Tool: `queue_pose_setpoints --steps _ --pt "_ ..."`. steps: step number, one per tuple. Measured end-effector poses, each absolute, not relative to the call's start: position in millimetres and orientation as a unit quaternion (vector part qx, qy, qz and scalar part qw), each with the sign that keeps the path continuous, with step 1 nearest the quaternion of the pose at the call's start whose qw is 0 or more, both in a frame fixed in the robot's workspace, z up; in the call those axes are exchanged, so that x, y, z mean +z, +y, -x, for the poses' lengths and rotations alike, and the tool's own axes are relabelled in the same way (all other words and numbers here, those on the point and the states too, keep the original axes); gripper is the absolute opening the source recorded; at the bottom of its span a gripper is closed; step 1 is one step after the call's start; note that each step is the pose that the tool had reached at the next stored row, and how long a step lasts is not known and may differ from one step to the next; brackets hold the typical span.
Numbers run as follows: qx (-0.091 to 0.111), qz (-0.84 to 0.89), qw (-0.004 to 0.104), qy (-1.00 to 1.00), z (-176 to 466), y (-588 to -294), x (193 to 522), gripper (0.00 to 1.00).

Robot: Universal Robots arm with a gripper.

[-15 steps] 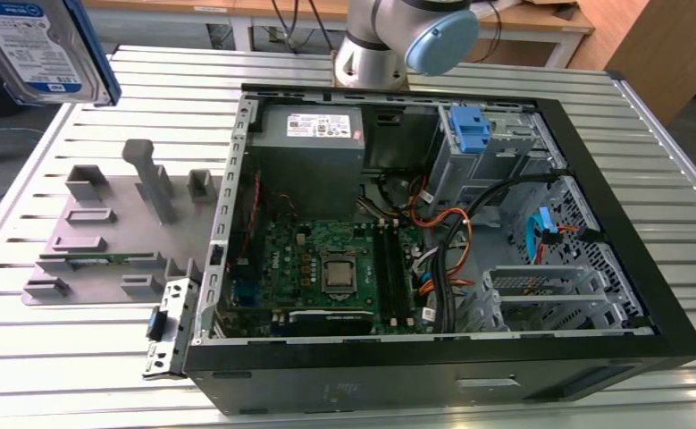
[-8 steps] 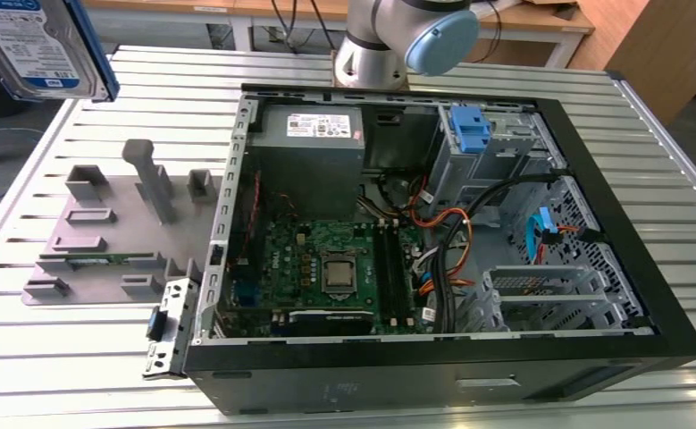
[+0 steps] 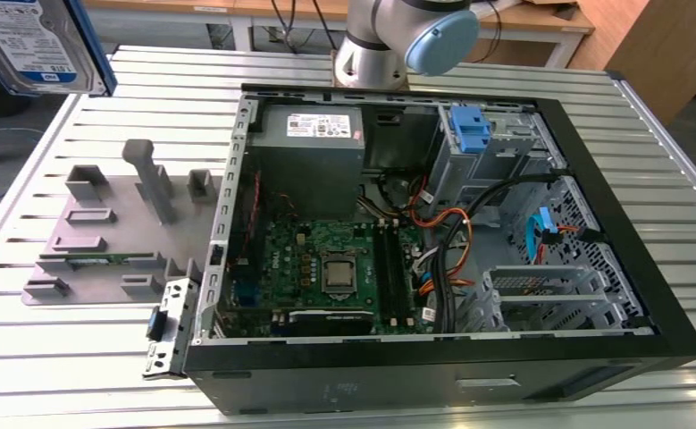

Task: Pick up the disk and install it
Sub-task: 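Pick up the disk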

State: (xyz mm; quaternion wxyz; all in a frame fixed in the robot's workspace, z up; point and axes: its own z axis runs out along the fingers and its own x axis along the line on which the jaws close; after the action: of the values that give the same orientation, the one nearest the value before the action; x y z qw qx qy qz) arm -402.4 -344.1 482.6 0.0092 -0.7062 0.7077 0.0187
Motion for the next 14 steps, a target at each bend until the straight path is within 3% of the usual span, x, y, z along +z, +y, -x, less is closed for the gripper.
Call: queue_pose_setpoints --steps 14 --pt "0.019 0.706 0.009 0.708 402.4 -344.1 487.0 0.35"
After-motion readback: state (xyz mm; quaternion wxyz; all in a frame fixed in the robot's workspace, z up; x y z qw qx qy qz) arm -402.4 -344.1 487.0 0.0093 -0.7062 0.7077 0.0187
